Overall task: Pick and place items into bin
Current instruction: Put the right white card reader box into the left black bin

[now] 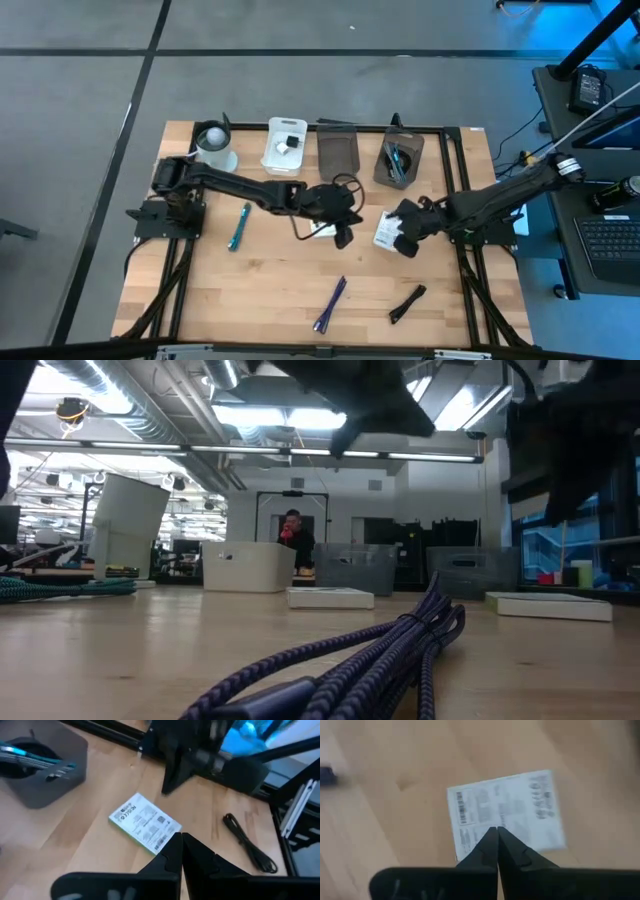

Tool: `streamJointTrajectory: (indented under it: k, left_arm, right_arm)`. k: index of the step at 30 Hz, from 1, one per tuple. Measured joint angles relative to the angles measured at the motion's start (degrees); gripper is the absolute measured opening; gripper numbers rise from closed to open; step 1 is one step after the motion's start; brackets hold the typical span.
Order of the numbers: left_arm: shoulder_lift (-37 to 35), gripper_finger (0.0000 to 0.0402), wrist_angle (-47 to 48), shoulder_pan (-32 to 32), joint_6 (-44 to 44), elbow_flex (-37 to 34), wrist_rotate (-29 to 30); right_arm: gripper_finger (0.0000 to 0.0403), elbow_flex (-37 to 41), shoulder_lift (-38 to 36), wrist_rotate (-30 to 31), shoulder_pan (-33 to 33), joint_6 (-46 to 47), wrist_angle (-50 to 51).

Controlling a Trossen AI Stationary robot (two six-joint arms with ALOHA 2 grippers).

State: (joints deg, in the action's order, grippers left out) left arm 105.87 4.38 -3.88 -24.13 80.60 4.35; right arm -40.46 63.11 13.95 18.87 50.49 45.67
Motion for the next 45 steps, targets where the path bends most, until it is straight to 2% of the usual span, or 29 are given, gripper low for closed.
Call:
streamJointTrajectory:
  k: [5, 9, 15, 21, 26, 30, 40, 45]
  left_arm:
    - [6.9, 0.0001, 1.4, 1.9, 2.8, 7.3, -3.6]
    - [11.6, 0.0003, 4.6, 3.2, 2.9, 12.1, -5.0]
    - [15.6, 0.0015, 4.8, 5.4, 2.4, 14.4, -8.1]
    - [18.4, 0.0069, 5.0, 7.1, -3.9, 14.3, -9.8]
    - [19.3, 0.0103, 4.0, 7.5, -3.9, 14.3, -9.1]
    - [20.1, 0.0108, 3.2, 7.7, -2.3, 14.3, -9.4]
    - [24.4, 0.0107, -0.4, 7.7, -6.3, 14.3, -14.4]
    - [26.2, 0.0105, -0.9, 7.7, -8.3, 14.3, -14.6]
  right_arm:
    - [0.0000, -2.7, -4.7, 1.3, 0.0, 14.1, 9.3]
    - [0.0007, -0.3, -7.7, 0.8, 0.1, 24.6, 9.4]
    - [0.0050, 6.0, -8.5, -2.3, 0.1, 34.8, 6.5]
    - [0.0090, 14.4, -8.5, -6.5, 0.1, 39.3, -7.5]
    - [0.0108, 19.0, -8.5, -6.5, 0.1, 40.7, -17.3]
    - [0.0109, 20.3, -8.5, -6.5, 0.0, 41.1, -17.7]
    - [0.0117, 23.2, -8.1, -6.3, 0.0, 45.8, -19.4]
    - [0.0128, 24.4, -6.4, -4.9, 0.1, 46.9, -22.9]
